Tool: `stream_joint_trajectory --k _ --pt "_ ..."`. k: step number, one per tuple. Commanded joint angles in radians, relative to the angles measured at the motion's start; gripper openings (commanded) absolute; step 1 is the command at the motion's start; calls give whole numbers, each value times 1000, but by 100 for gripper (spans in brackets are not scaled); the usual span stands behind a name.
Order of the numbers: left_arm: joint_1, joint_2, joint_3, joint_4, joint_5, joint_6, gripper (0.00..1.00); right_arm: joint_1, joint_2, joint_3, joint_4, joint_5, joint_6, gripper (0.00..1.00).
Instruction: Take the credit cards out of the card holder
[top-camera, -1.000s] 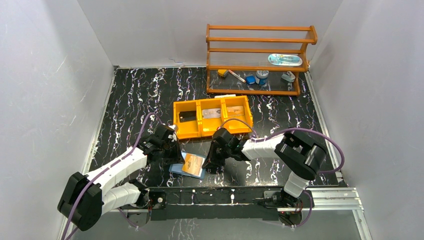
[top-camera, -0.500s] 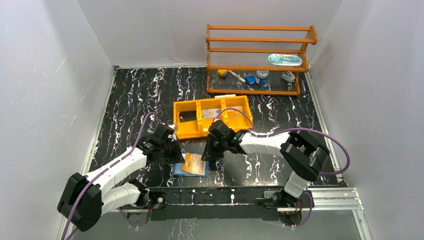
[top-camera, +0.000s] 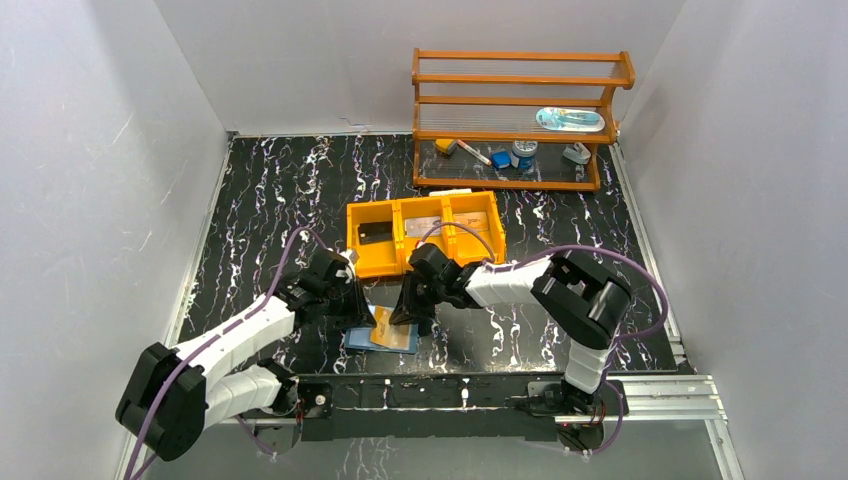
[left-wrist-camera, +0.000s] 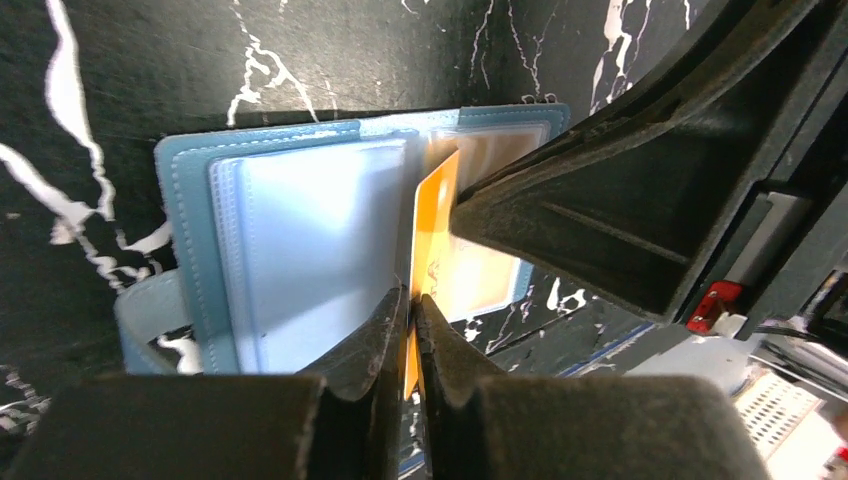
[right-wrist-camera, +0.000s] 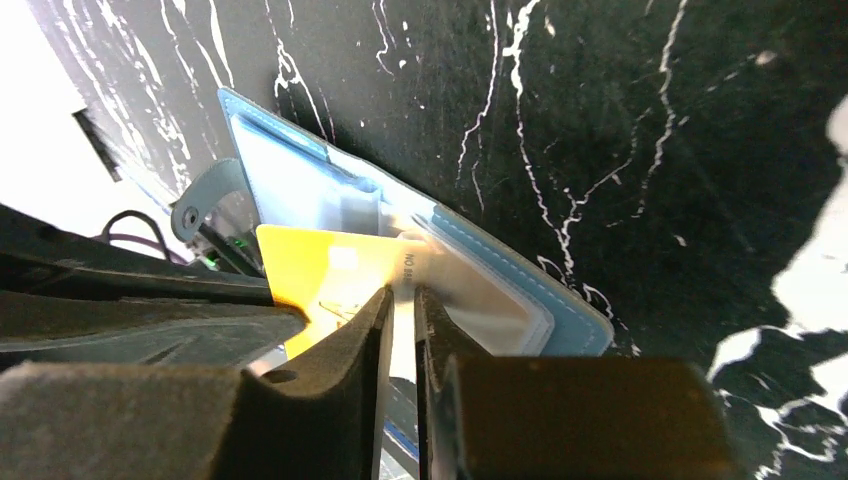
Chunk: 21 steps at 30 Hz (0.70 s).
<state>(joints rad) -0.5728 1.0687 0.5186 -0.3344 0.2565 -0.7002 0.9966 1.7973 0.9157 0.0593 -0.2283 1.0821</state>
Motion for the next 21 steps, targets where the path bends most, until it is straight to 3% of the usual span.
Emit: stream_joint_trajectory --k 1,6,8,10,14,18,21 --pt "-4 21 -40 81 103 -44 12 11 62 -77 35 -28 52 22" --pt "-5 33 -58 121 149 -64 17 14 52 -121 56 -14 80 20" --pt "-4 35 -54 119 150 -58 11 14 51 -123 59 -16 79 19" --pt "-5 38 -29 65 105 -47 0 14 44 -123 67 -17 74 20" --pt "-5 -9 57 -116 -88 -44 0 8 6 -84 15 14 29 24" --pt "-4 -85 132 -222 -215 -39 0 3 -67 -13 -38 44 -53 38" --pt "-2 -138 162 -218 -198 -21 0 -6 -153 12 -90 102 -79 54"
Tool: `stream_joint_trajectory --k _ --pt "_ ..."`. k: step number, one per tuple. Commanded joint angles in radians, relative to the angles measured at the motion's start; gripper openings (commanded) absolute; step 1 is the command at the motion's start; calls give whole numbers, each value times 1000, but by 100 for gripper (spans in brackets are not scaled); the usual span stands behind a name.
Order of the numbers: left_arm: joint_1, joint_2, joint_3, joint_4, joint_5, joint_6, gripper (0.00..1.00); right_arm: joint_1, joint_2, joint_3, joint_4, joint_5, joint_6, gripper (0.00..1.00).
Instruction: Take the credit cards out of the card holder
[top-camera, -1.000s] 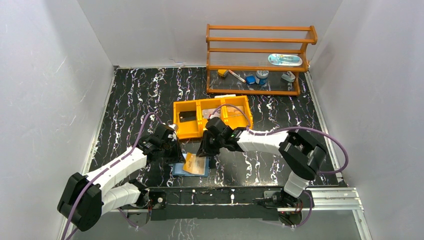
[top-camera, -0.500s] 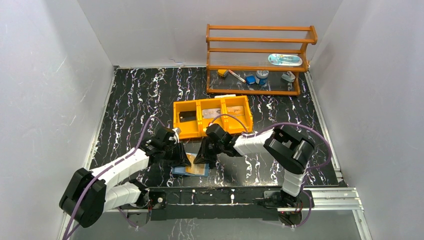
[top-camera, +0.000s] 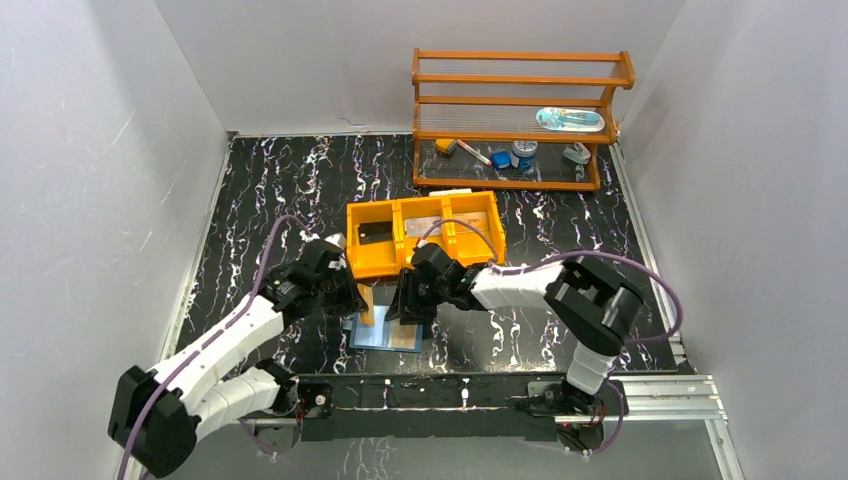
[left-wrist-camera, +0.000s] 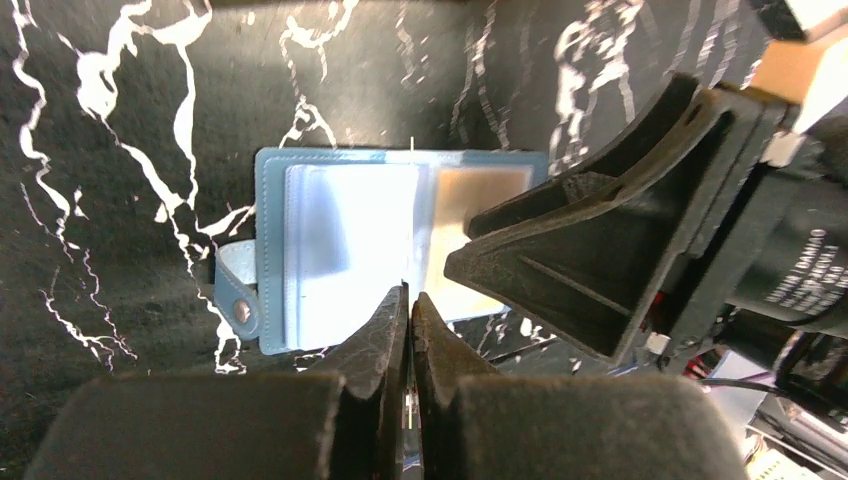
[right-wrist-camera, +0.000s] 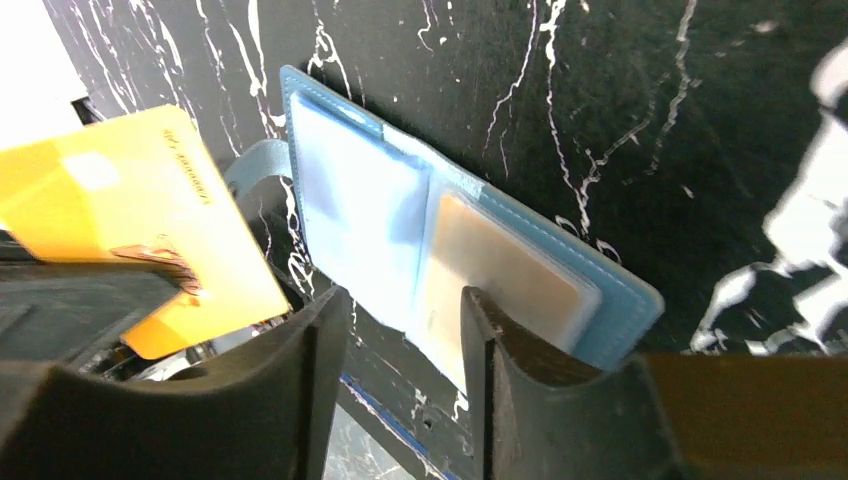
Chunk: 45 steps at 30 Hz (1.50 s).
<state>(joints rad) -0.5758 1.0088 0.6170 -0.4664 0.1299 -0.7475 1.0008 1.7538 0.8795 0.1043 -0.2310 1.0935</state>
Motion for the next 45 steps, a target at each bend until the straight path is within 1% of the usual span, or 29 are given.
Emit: stream_joint_trajectory --k 1,4,10,14,16,21,24,27,29,33,37,38,39,40,41,42,43,45 --pt "2 -90 71 -66 -48 36 0 -17 -138 45 -138 118 -95 58" --pt "1 -106 84 -2 44 43 0 -53 -220 5 -113 123 -97 66" --pt "15 -88 84 123 199 14 0 -139 -363 -103 34 16 -107 73" --pt "65 -65 69 241 360 -15 0 -159 -400 -146 130 -61 -98 74" --pt "76 -57 64 286 413 -31 0 -168 -406 -167 201 -126 -84 73" --pt "83 -43 39 393 521 -78 0 -178 -399 -187 367 -229 -50 70" --pt "83 -43 26 439 570 -102 0 -194 -393 -195 416 -247 -27 64" --pt "86 -45 18 457 591 -113 0 -229 -394 -242 529 -285 27 51" --pt "90 -45 16 464 604 -116 0 -248 -398 -264 583 -310 47 44" --pt "90 -36 0 513 647 -135 0 -258 -393 -258 636 -366 55 40" --pt "91 -26 -3 548 682 -144 0 -266 -401 -277 695 -357 88 27" --pt "91 -24 -3 556 694 -146 0 -268 -400 -284 714 -360 98 23" --pt "91 -23 -3 559 701 -148 0 -270 -397 -289 731 -363 108 16" --pt "91 -24 -3 559 703 -148 0 -271 -395 -295 742 -362 116 7" --pt "91 -27 -2 545 690 -143 0 -274 -397 -302 746 -355 120 4" --pt "92 -33 5 510 658 -127 0 -278 -404 -310 742 -344 119 3" --pt "93 -42 19 450 606 -96 1 -282 -417 -319 728 -325 114 2" --pt "93 -70 50 314 464 -45 23 -290 -453 -333 683 -284 95 0"
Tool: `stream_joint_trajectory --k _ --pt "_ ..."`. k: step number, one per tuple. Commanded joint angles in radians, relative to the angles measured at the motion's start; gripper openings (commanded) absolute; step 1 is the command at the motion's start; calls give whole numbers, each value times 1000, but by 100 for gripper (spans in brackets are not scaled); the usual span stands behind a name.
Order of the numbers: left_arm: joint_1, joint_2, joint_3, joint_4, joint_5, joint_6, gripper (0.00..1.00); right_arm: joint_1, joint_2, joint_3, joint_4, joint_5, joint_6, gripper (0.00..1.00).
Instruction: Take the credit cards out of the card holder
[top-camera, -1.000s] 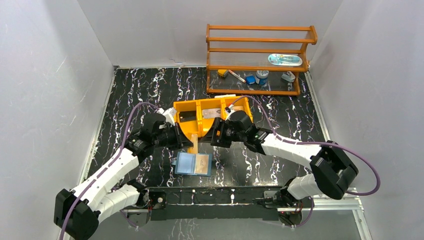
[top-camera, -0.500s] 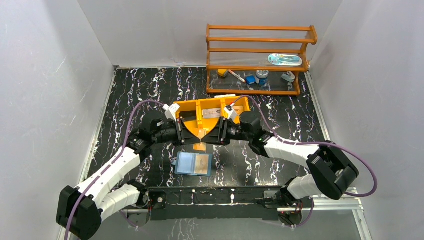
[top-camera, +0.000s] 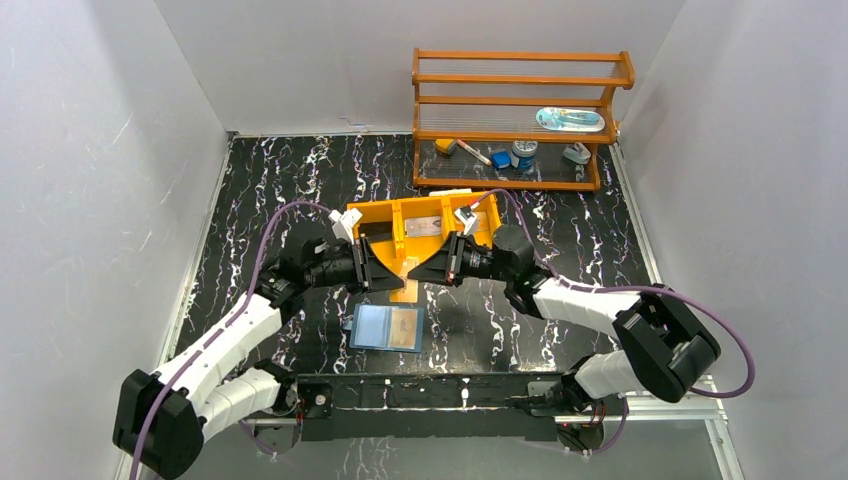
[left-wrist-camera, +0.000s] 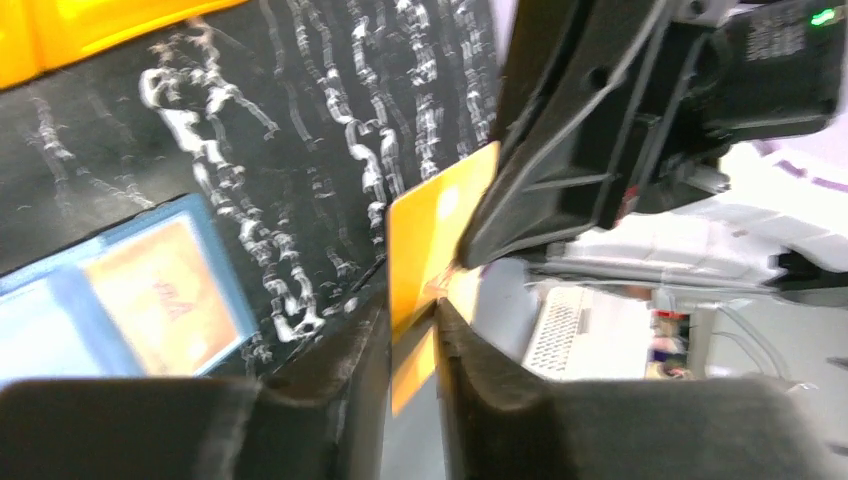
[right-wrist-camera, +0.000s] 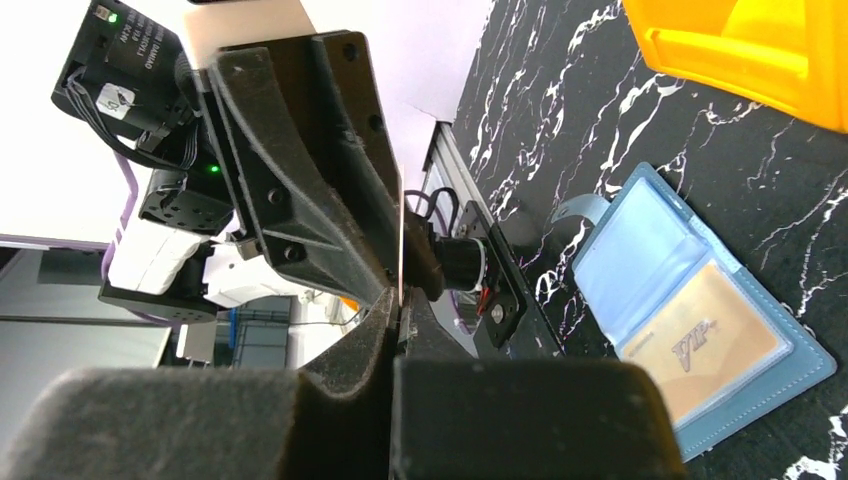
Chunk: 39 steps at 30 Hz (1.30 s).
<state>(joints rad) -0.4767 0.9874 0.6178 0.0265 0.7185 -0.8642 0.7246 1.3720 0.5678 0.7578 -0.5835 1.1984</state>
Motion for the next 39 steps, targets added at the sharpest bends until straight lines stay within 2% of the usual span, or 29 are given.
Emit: stream_joint_trajectory --k 1,3,4,7,8,10,13,16,20,24,30,39 --pt "-7 -64 54 -210 -169 83 36 -17 -96 -21 6 81 -25 0" --pt "-7 -87 66 -262 -231 106 62 -25 -128 0 -61 92 -68 0" --pt "-7 -92 73 -282 -249 113 71 -25 -144 19 -115 105 -102 0" --pt "-7 -90 87 -349 -308 133 81 -33 -181 104 -345 183 -244 0" --pt "-6 -92 91 -370 -329 139 88 -38 -190 145 -456 239 -304 0" --pt "-7 -99 97 -401 -364 155 94 -44 -196 245 -702 393 -477 0" --pt "-7 -112 107 -450 -423 173 97 -50 -184 365 -879 640 -694 0" --pt "-6 -136 109 -489 -477 183 98 -49 -150 437 -907 733 -963 0" --pt "-6 -170 108 -523 -528 192 98 -51 -100 482 -893 894 -1236 0" --pt "-7 -178 112 -537 -541 206 98 -51 -25 512 -909 866 -1477 0" --pt "-6 -176 115 -557 -559 220 98 -53 90 567 -985 804 -1727 0" --pt "-6 -170 125 -580 -562 245 98 -71 219 589 -933 803 -1944 0"
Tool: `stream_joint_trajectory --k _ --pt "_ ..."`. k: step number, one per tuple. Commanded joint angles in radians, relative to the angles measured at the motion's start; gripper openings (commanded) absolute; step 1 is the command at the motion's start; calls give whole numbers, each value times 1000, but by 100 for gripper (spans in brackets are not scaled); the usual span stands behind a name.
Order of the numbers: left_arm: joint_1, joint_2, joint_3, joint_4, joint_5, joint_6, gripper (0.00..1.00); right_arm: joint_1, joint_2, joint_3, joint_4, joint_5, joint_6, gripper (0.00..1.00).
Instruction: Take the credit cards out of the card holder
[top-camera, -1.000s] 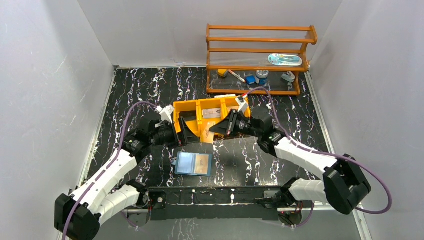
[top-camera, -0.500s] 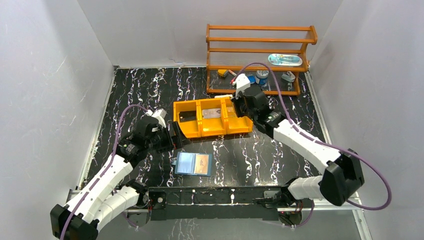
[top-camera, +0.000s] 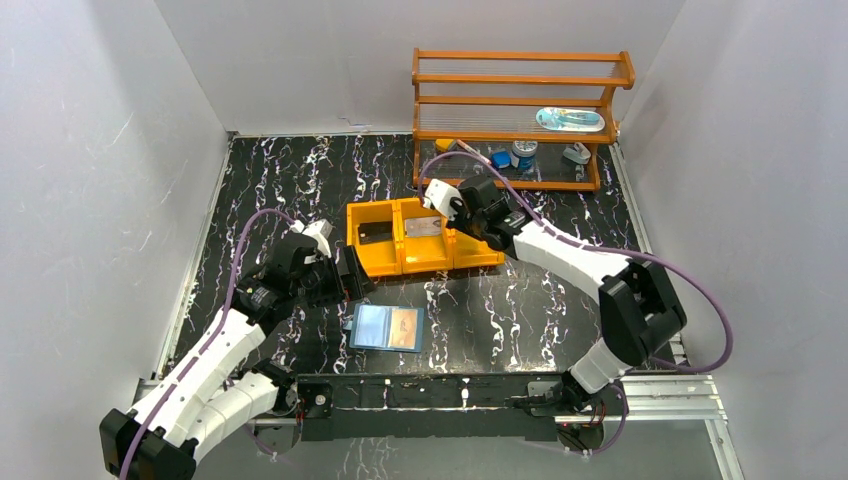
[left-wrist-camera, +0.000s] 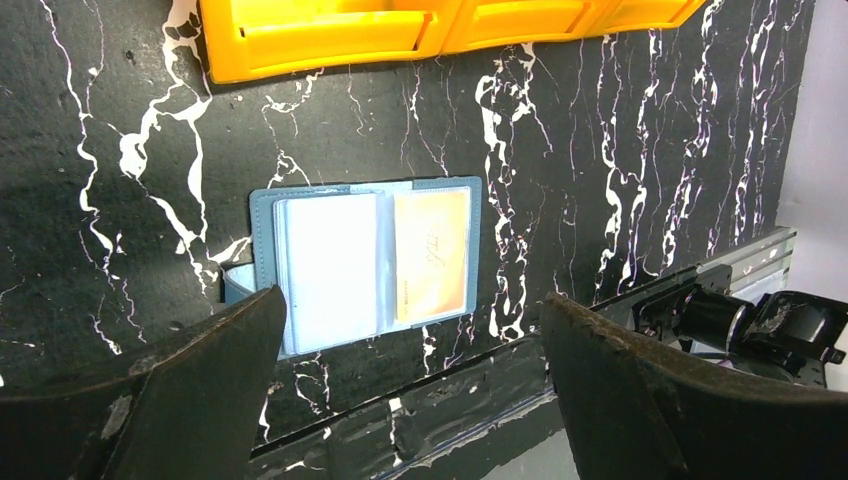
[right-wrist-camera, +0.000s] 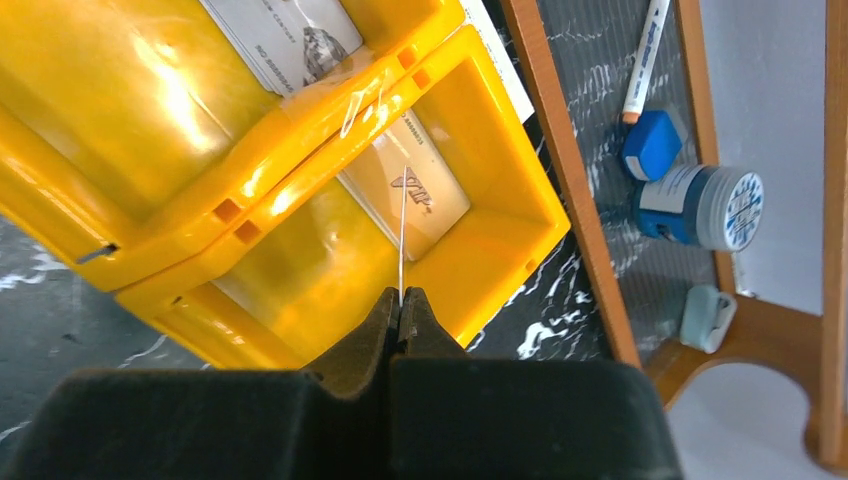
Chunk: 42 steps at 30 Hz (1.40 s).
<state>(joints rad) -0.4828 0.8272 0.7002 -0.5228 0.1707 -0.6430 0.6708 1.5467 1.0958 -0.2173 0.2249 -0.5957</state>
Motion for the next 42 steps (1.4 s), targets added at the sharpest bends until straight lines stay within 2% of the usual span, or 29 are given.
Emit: stream_joint_trajectory --k 1,10,21,25,28,30,37,42 --pt "0 -12 43 -32 -15 25 98 -20 57 65 52 -6 -167 0" --pt "0 -26 44 -49 -29 33 98 -37 185 97 141 43 -311 0" --pt "0 -28 45 -67 -38 48 98 -50 297 113 241 -15 -427 2" --pt "0 -30 47 -77 -49 51 98 -51 330 126 230 -19 -427 15" --pt "1 -30 49 -80 -42 58 98 -53 329 138 185 -30 -400 19" --pt "0 -28 45 -83 -38 59 98 -57 312 132 171 -39 -366 29" --pt "0 -20 34 -77 -31 57 98 -64 233 108 171 -81 -278 48" --pt "1 -8 28 -68 -16 49 98 -76 174 90 185 -97 -228 54"
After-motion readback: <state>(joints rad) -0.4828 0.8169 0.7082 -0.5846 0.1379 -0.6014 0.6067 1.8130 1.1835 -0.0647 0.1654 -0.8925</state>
